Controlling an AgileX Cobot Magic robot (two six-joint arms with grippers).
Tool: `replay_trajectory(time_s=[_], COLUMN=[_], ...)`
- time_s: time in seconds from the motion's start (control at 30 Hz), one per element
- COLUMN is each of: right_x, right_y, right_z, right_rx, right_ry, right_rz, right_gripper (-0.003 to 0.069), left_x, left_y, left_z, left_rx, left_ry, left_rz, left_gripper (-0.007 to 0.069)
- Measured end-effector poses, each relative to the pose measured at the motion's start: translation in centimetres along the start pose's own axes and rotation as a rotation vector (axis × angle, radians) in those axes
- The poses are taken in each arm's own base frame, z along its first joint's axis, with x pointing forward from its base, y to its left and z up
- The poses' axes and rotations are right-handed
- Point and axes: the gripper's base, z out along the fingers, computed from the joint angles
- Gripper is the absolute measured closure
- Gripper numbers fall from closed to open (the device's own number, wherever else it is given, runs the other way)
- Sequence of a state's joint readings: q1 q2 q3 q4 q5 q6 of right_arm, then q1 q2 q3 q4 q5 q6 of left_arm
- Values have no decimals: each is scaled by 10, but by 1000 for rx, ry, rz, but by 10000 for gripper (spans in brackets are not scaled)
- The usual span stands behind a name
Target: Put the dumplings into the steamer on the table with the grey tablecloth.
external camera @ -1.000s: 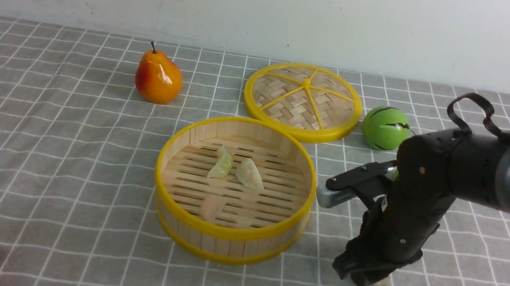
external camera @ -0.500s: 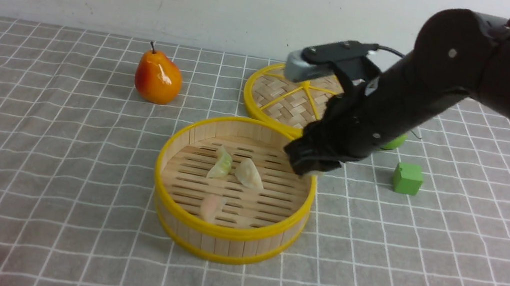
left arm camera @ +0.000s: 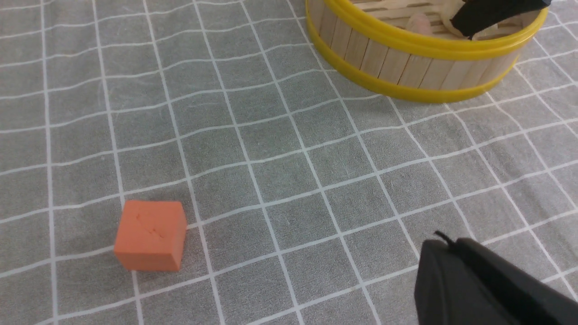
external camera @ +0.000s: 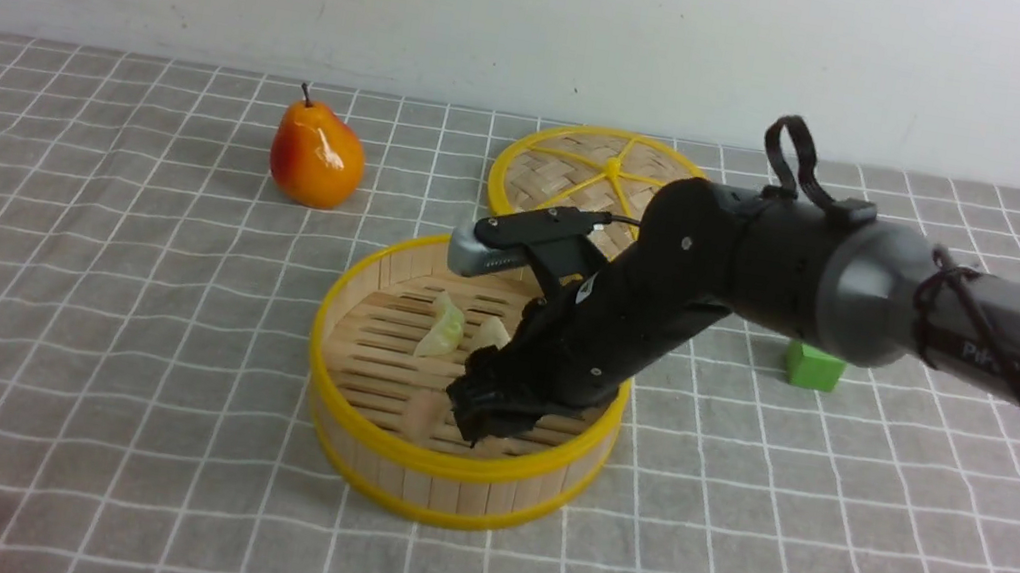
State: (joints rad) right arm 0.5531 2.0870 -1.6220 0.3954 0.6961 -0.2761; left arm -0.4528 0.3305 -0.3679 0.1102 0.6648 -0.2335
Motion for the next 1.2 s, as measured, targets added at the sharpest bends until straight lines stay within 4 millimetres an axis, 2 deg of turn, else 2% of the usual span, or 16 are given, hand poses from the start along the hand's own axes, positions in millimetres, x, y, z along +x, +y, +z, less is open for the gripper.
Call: replay_trajectory(time_s=[0.1,0.17,0.2,0.23,0.3,0.33,0.37,0.43,0.47,0.53,0.6,0.67,0.93,1.1,1.13,1.2], right_x=[-18,-30,-36,-41,-38,-38,-29,-16,4,27,50,73,171,228,244,257], right_y=[5,9,12,15,21,21,25,29,34,36,38,38,23,11,8,6], right_z=[-36,-72,-99,-142,-199,-206,-246,-281,-316,-337,-345,-341,-270,-225,-219,-220], right_rx=[15,33,58,118,199,221,295,358,408,432,427,419,371,376,392,410], right_ry=[-18,-38,-54,-83,-133,-138,-176,-211,-260,-300,-330,-360,-450,-337,-295,-279], right_rz=[-39,-42,-53,-82,-117,-122,-132,-119,-86,-31,3,19,-43,-59,-67,-71], right_gripper=[61,58,70,117,194,217,307,408,524,637,671,679,679,679,679,679], left_x=[0,0,0,0,0,0,0,0,0,0,0,0,0,0,0,0], left_y=[0,0,0,0,0,0,0,0,0,0,0,0,0,0,0,0], left_z=[0,0,0,0,0,0,0,0,0,0,0,0,0,0,0,0], left_rx=[-4,-4,-4,-4,-4,-4,-4,-4,-4,-4,-4,-4,-4,-4,-4,-4], left_ry=[-1,-1,-2,-1,-3,-3,-3,-3,-3,-3,-3,-3,-3,-3,-3,-3], left_rz=[5,5,5,5,5,5,5,5,6,6,6,6,6,6,6,6], left_gripper=[610,607,607,605,603,603,601,599,597,596,595,591,587,586,586,586])
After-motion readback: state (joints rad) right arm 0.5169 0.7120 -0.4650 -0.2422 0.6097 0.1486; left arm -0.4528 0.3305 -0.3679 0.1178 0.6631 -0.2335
